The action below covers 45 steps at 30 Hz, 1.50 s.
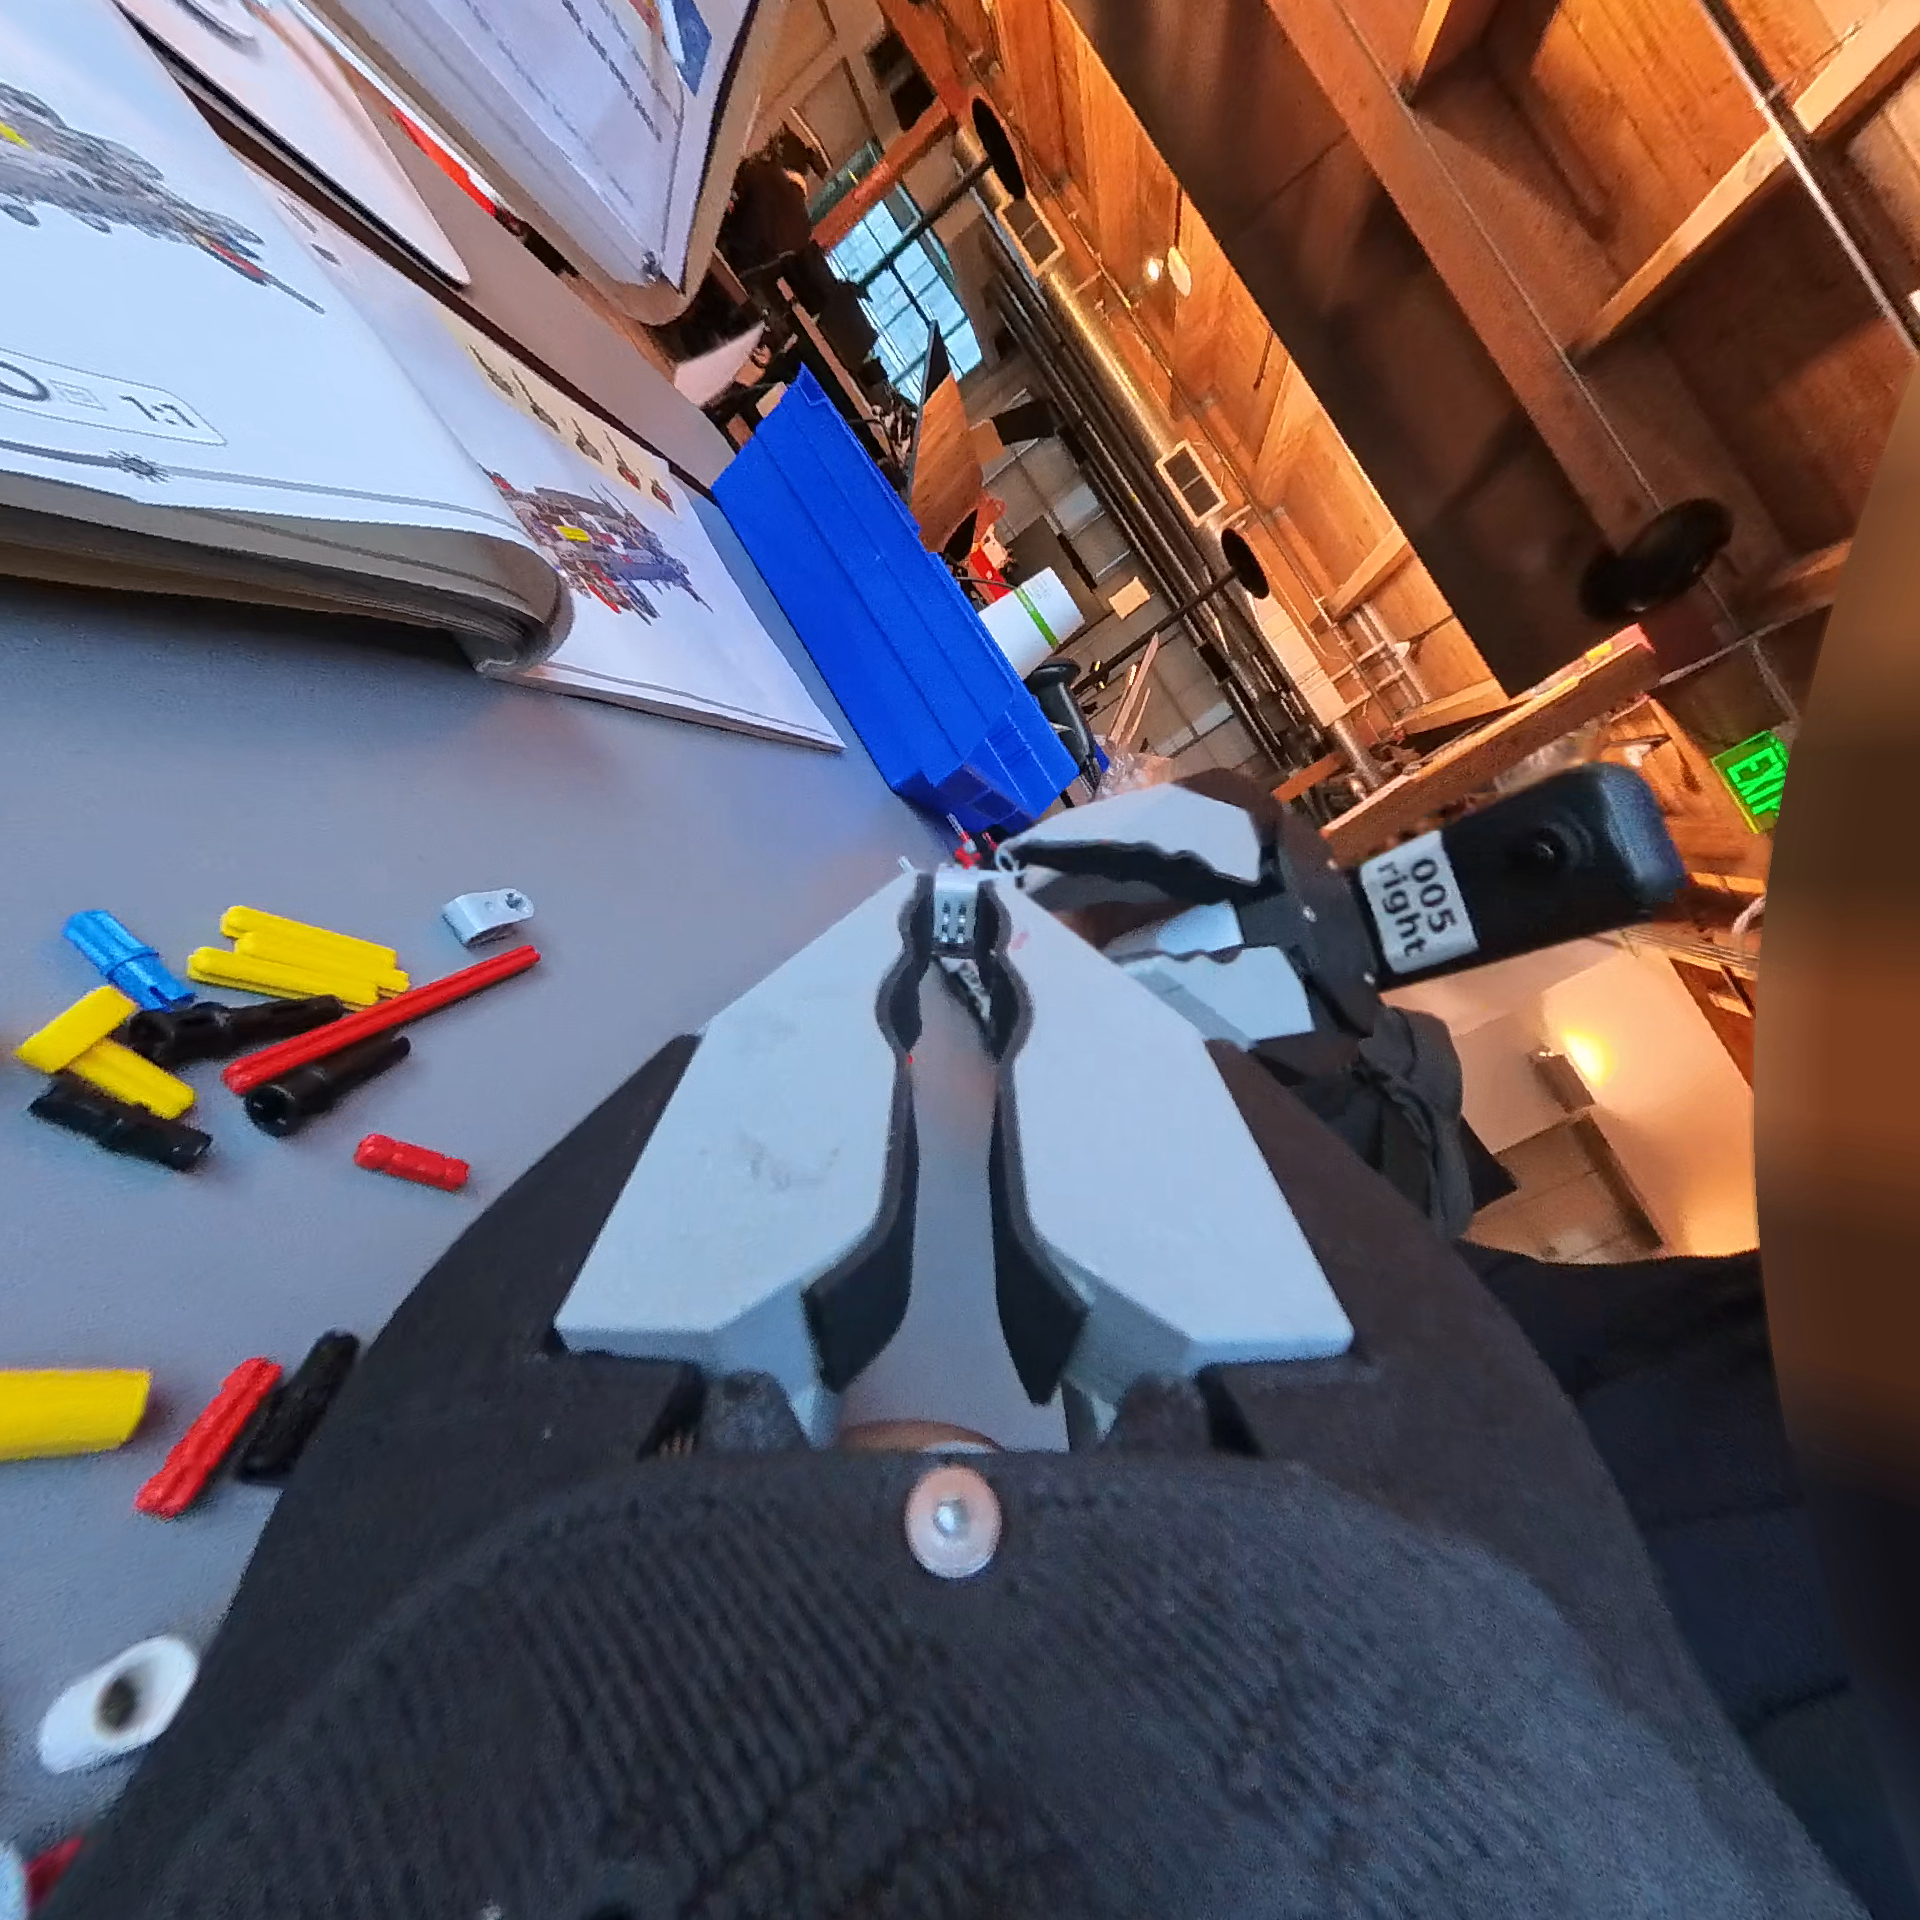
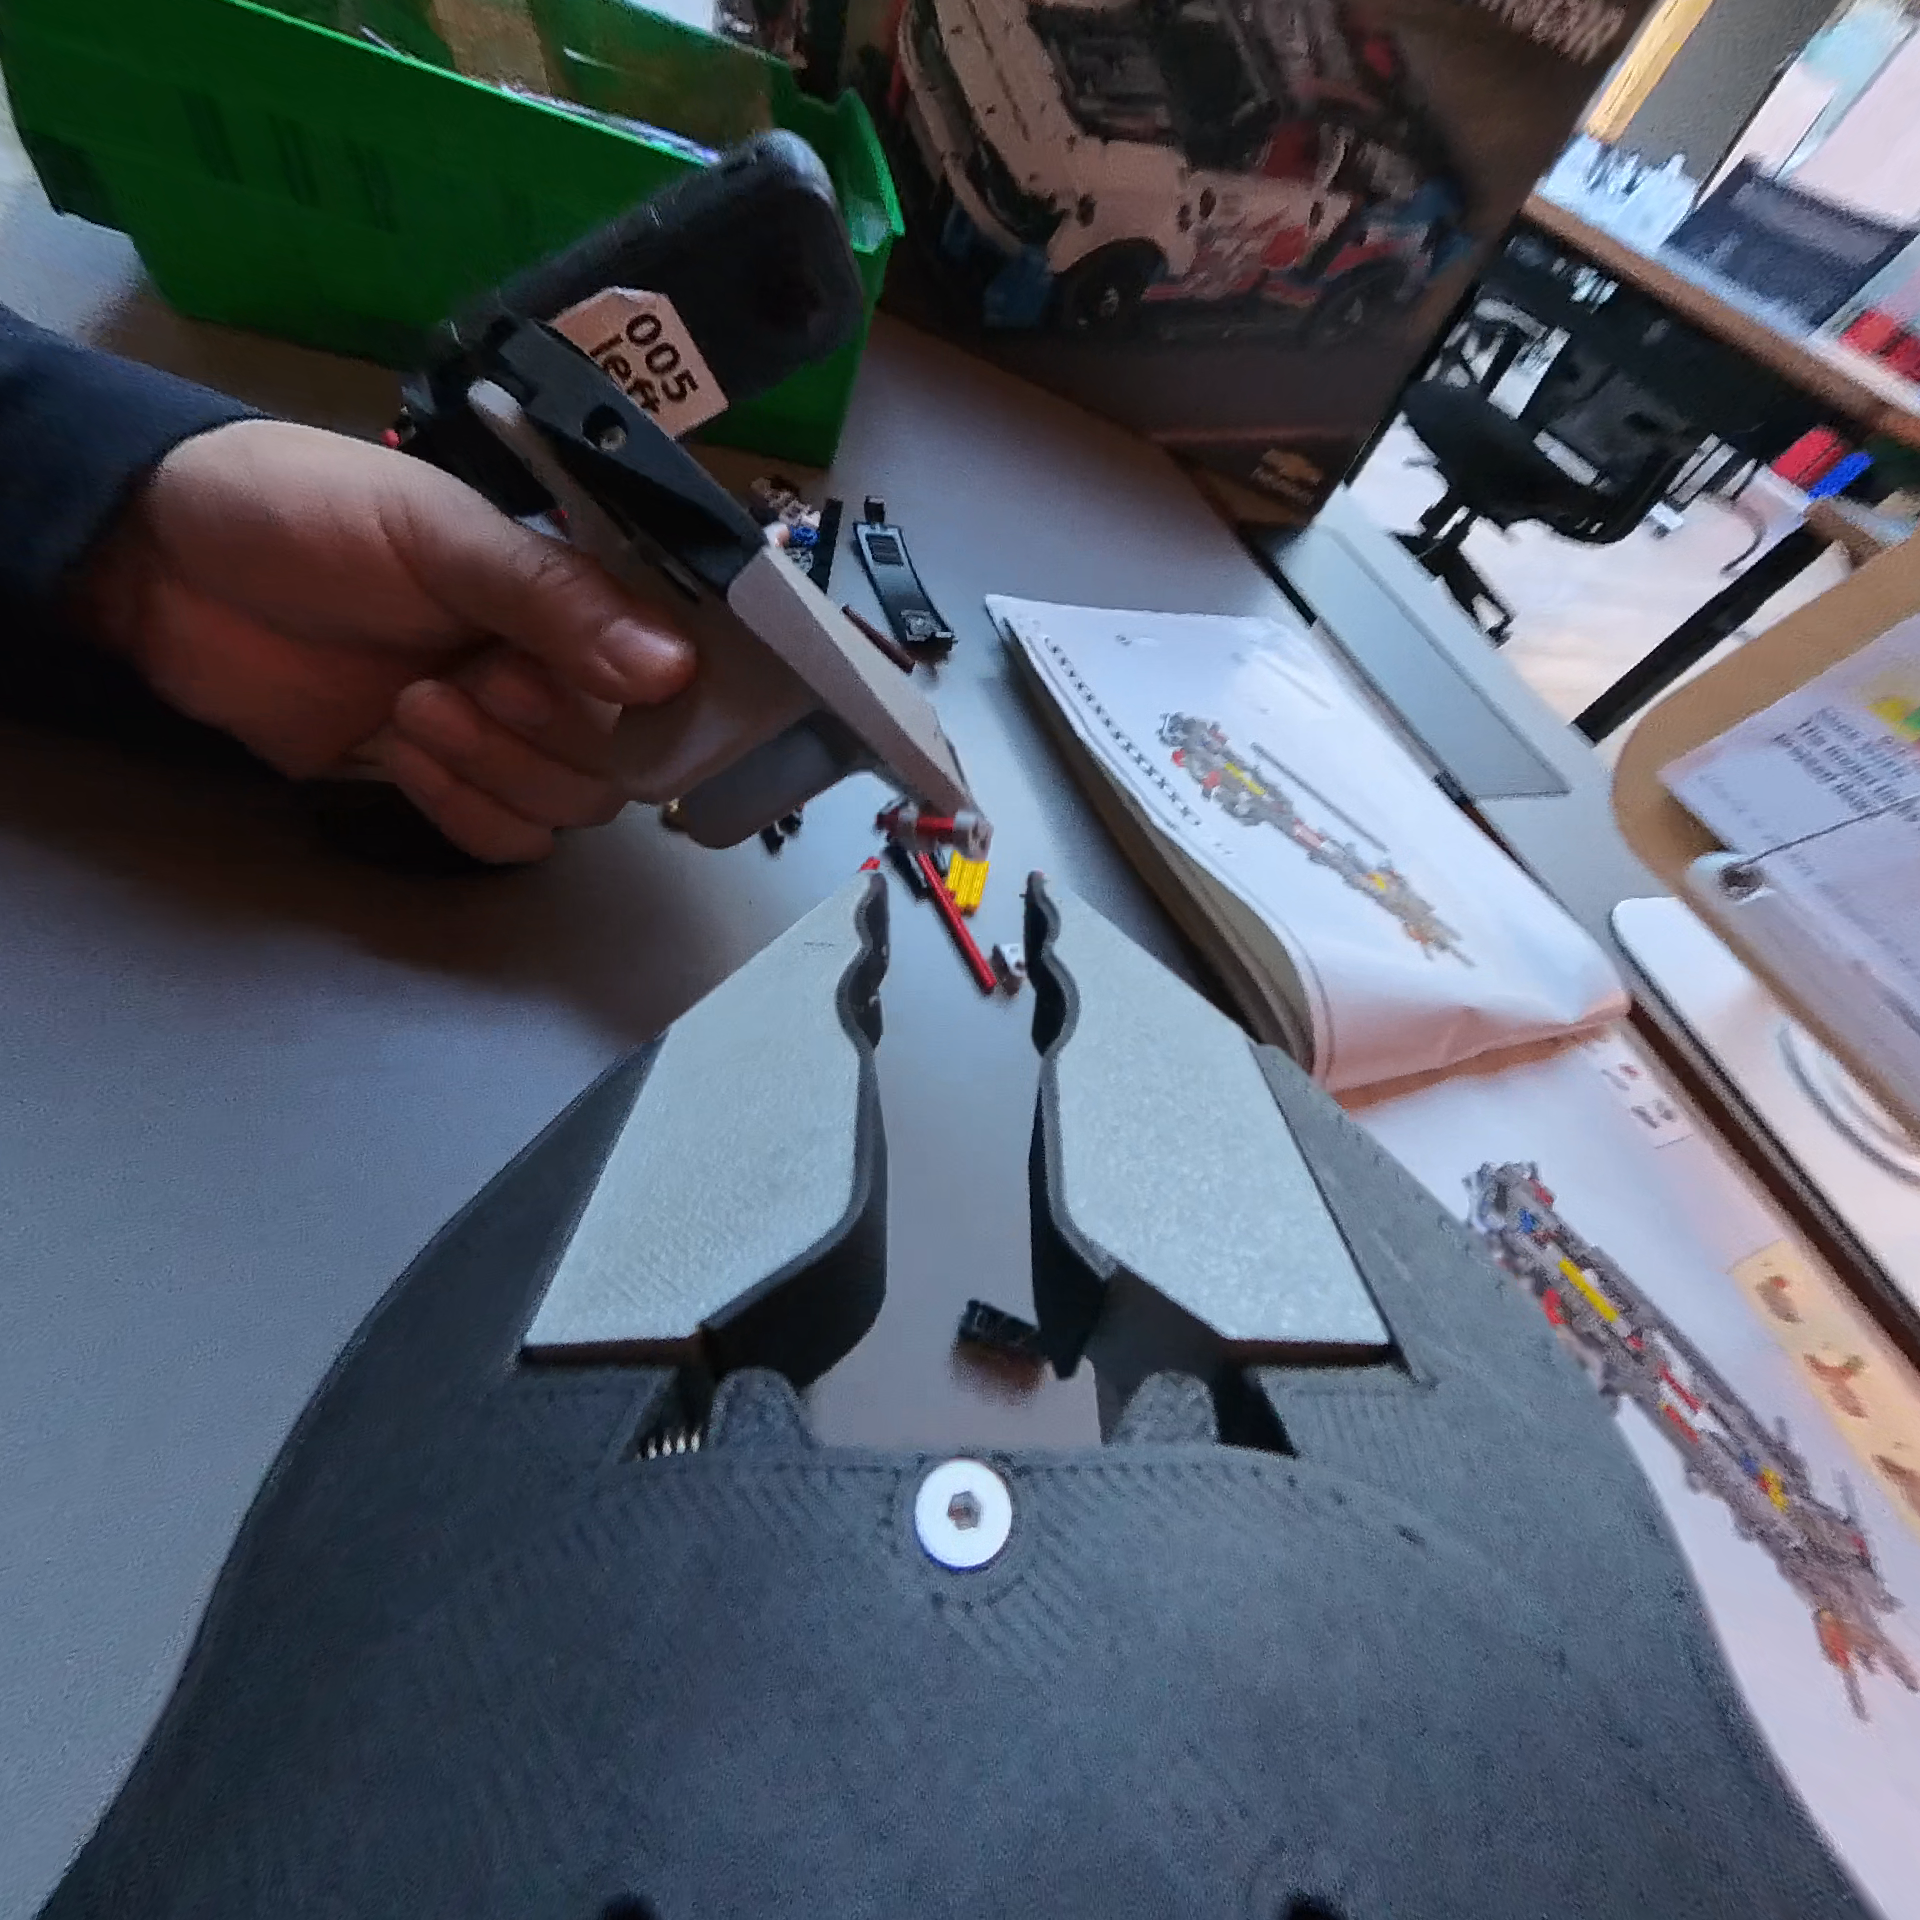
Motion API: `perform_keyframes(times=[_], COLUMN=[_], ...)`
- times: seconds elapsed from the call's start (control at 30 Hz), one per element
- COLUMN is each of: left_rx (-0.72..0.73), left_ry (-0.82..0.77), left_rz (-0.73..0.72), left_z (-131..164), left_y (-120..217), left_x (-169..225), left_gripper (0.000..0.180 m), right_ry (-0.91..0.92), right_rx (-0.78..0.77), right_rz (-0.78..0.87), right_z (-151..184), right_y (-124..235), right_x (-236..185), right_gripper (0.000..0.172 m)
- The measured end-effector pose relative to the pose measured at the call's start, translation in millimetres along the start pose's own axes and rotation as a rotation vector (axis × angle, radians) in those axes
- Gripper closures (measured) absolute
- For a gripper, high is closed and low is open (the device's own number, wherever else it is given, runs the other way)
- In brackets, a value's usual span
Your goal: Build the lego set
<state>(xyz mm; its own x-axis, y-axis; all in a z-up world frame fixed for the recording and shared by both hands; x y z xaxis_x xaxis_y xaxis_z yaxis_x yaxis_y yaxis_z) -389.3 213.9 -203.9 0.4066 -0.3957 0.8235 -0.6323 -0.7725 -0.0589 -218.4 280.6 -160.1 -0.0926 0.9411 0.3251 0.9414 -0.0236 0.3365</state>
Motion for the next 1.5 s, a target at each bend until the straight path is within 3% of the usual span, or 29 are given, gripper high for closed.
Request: perform_keyframes(times=[0.2, 0.5, 1.13, 1.5], left_rx=[-0.017, 0.017, 0.05, 0.084], left_ry=[-0.001, -0.006, -0.056, -0.105], left_rz=[0.009, -0.006, -0.052, -0.077], left_z=[4.7, 4.8, 6.8, 7.8], left_y=[-3.1, -0.9, 0.6, 2.9], left_x=[2.7, 3.1, 6.3, 9.6], left_gripper=[0.175, 0.175, 0.175, 0.175], right_ry=[0.113, 0.082, 0.224, 0.173], right_rx=[-0.043, -0.026, -0.09, -0.106], right_rz=[0.048, 0.088, 0.214, 0.179], right_z=[-1.9, -2.6, -5.6, -10.3], right_y=[-7.9, -10.3, -18.6, -20.5], right_x=[-12.0, -13.5, -25.6, -23.0], right_gripper=[0.156, 0.163, 0.16, 0.161])
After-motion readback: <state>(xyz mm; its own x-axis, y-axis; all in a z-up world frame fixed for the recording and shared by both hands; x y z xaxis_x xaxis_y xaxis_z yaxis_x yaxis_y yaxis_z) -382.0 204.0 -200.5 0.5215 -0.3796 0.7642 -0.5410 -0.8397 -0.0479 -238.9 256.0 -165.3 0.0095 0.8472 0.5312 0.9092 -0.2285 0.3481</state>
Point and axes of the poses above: each gripper's, where its closed fingertips meet, y back along the fingers, z out of its underside, x = y × z across the jaws, the point moved 10 cm from there along y, back along the fingers, and after that the axes turned 2 degrees about y, right-handed, at the moved point
